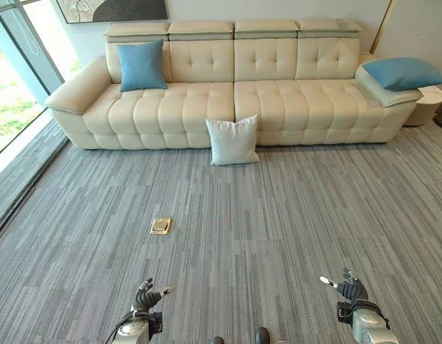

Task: Pick up all the scattered cushions and arrange them neatly on the sofa.

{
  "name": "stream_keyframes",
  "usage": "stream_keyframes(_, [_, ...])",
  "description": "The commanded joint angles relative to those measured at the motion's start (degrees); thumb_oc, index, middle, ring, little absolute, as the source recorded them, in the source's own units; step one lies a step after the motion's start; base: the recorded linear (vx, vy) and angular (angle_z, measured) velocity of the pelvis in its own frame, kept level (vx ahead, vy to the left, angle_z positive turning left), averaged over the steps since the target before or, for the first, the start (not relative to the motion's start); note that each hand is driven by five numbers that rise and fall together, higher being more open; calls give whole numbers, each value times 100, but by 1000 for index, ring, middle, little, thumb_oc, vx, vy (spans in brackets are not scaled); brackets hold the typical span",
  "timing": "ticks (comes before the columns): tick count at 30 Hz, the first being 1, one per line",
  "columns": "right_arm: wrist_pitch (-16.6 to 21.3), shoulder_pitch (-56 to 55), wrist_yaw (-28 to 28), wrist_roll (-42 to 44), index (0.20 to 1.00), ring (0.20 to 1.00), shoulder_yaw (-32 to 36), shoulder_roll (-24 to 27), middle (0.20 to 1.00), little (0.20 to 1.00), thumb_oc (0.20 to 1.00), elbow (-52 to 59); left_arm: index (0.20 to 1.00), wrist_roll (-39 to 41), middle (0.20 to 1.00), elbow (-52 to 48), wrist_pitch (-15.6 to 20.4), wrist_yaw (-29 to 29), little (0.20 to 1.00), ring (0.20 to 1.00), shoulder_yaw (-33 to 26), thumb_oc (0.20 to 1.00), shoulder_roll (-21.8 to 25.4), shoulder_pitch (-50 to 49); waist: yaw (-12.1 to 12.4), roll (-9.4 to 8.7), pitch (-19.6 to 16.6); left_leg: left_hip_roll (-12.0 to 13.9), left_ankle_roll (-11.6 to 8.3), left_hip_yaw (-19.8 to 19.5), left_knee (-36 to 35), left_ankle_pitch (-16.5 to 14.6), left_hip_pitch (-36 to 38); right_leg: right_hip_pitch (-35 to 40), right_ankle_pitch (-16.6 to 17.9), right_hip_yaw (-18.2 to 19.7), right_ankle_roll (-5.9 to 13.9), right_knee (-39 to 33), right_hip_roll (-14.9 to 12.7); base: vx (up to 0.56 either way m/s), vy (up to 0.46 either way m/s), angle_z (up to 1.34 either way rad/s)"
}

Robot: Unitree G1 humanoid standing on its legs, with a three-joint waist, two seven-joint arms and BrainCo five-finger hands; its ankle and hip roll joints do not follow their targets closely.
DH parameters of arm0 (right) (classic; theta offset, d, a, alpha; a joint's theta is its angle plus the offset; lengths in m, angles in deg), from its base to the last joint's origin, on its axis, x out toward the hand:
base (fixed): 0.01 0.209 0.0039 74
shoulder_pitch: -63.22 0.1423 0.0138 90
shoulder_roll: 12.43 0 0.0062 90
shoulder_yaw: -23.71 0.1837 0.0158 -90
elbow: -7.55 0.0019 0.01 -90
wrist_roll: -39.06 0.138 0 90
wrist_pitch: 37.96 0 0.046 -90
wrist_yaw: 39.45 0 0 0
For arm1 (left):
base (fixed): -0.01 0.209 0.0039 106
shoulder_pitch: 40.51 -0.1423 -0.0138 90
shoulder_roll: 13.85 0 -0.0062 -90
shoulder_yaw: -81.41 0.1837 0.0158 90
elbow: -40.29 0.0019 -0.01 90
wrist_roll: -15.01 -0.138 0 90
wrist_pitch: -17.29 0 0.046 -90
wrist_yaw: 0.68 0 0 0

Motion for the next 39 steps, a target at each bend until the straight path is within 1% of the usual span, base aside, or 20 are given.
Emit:
stream_keyframes(1, [210,164,-74,50,1000,1000,83,254,1000,1000,1000,225,1000,120,1000,114,184,41,1000,1000,-166,1000,87,340,-41,-32,-115,15,-230,22,3,-588,122,421,-1074,-158,407,12,-138,0,0,0])
stream_keyframes(6, [205,166,-91,88,1000,1000,79,193,1000,1000,1000,280,1000,203,1000,90,169,42,1000,1000,-136,1000,17,355,-39,-36,-100,14,-241,-1,3,-580,129,444,-1084,-213,406,12,-156,-2,0,1])
stream_keyframes(10, [185,209,-82,38,1000,1000,-14,180,1000,1000,1000,179,1000,102,1000,67,153,49,1000,1000,-41,1000,27,378,-37,-31,-111,14,-241,-2,3,-578,124,445,-1083,-222,406,12,-161,-13,6,4])
stream_keyframes(14, [159,221,-64,32,1000,1000,-76,150,1000,1000,1000,6,1000,-196,1000,-55,134,99,1000,1000,64,1000,90,381,-25,-41,-113,14,-237,-12,3,-579,133,456,-1080,-216,408,12,-156,0,0,0])
stream_keyframes(20, [63,251,0,165,1000,1000,-156,64,1000,1000,1000,-328,1000,-139,1000,-145,109,111,1000,1000,113,1000,78,393,-13,-62,-97,15,-236,-34,3,-575,129,456,-1083,-228,399,12,-143,-6,-2,2])
stream_keyframes(30, [-22,216,69,155,1000,1000,-282,36,1000,1000,1000,-503,1000,-206,1000,-259,50,61,1000,1000,277,1000,23,332,5,-82,-73,20,-236,-51,3,-587,156,480,-1102,-235,399,12,-144,0,0,0])
stream_keyframes(39, [-94,192,114,-58,1000,1000,-356,119,1000,1000,1000,-354,1000,-83,1000,-356,41,-75,1000,1000,257,1000,91,299,4,-78,-44,17,-233,-63,3,-593,164,494,-1115,-247,406,12,-147,0,0,0])
